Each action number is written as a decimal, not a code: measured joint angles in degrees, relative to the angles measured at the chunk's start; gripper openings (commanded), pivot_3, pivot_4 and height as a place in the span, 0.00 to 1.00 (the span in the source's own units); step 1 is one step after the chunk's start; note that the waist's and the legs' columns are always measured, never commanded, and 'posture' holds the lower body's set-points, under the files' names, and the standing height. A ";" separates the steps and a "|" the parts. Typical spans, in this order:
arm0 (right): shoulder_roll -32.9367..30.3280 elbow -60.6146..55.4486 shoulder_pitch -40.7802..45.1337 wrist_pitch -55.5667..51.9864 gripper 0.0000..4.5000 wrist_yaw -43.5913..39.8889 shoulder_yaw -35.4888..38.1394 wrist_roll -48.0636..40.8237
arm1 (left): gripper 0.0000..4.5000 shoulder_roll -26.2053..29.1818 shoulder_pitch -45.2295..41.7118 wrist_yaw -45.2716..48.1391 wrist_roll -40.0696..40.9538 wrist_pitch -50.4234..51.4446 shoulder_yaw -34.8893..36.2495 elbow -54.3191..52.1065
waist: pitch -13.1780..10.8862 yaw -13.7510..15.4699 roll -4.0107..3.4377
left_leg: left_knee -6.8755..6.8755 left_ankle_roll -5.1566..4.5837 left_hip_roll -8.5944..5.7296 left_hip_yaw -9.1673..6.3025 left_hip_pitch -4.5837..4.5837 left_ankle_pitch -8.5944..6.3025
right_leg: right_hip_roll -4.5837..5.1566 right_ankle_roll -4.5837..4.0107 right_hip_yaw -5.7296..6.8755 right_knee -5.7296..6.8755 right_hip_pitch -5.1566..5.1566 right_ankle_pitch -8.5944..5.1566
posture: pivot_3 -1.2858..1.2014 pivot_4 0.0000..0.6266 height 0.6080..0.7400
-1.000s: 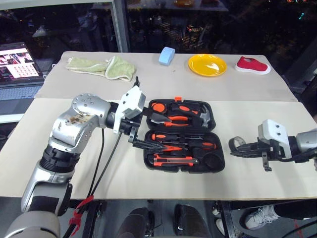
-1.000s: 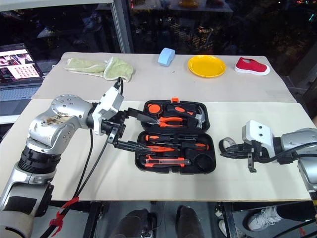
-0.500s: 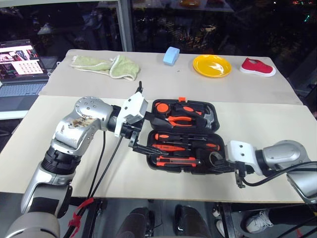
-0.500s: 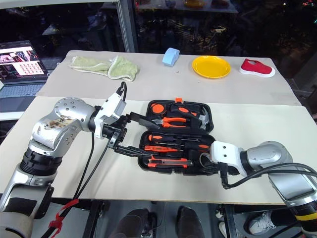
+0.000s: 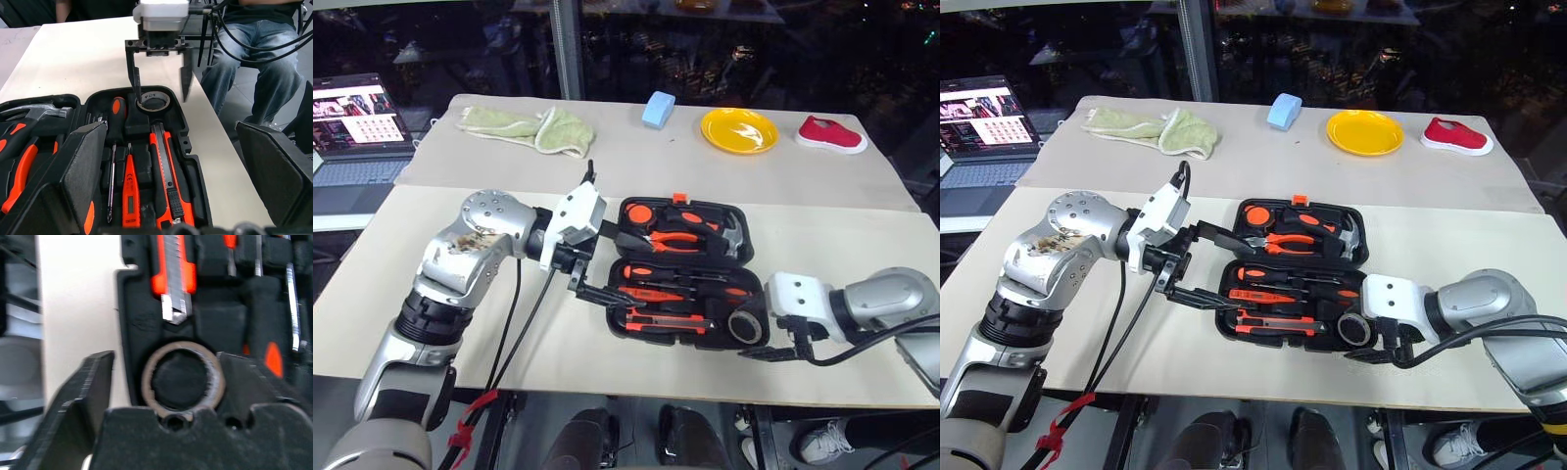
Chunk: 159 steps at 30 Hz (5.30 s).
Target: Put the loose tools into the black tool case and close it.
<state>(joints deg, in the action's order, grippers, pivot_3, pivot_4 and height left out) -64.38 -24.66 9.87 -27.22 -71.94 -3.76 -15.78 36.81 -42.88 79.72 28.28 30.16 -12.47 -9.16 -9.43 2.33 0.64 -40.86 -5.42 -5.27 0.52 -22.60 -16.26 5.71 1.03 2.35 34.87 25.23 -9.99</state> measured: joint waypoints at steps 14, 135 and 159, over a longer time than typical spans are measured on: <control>10.15 2.38 -5.93 -17.07 0.99 15.09 26.09 -14.77 | 1.00 1.24 7.63 -11.61 -7.81 -0.34 1.01 7.15 | 0.00 0.25 0.01 | 0.06 -0.01 0.01 -0.05 -0.04 0.00 | 0.00 -0.04 -0.02 0.12 0.09 0.03 | 0.52 0.24 0.94; 13.37 10.08 -23.00 2.65 0.26 15.77 19.08 -2.69 | 0.25 5.12 17.78 -11.42 -13.30 5.03 -0.95 8.56 | 0.13 0.08 -0.18 | 0.13 -0.30 0.05 -0.03 0.59 -0.20 | -0.06 0.37 -0.08 0.11 -0.28 -0.29 | 0.52 0.24 0.94; 13.50 37.58 21.09 -30.87 0.98 17.38 4.90 -11.09 | 1.00 -6.43 -9.72 -18.40 -7.83 33.72 1.24 35.99 | 0.02 -0.91 -0.03 | -0.01 0.02 -0.13 -0.04 -0.70 0.14 | 0.09 -0.13 -0.11 0.32 0.89 0.09 | 0.52 0.24 0.94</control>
<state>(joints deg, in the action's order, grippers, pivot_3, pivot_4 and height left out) -50.88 12.92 30.97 -58.09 -54.56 1.14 -26.87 30.38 -52.61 61.32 20.45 63.88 -11.23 26.83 -9.41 1.42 0.61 -40.87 -5.40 -5.40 0.48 -23.30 -16.11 5.80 0.89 2.24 35.19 26.11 -9.89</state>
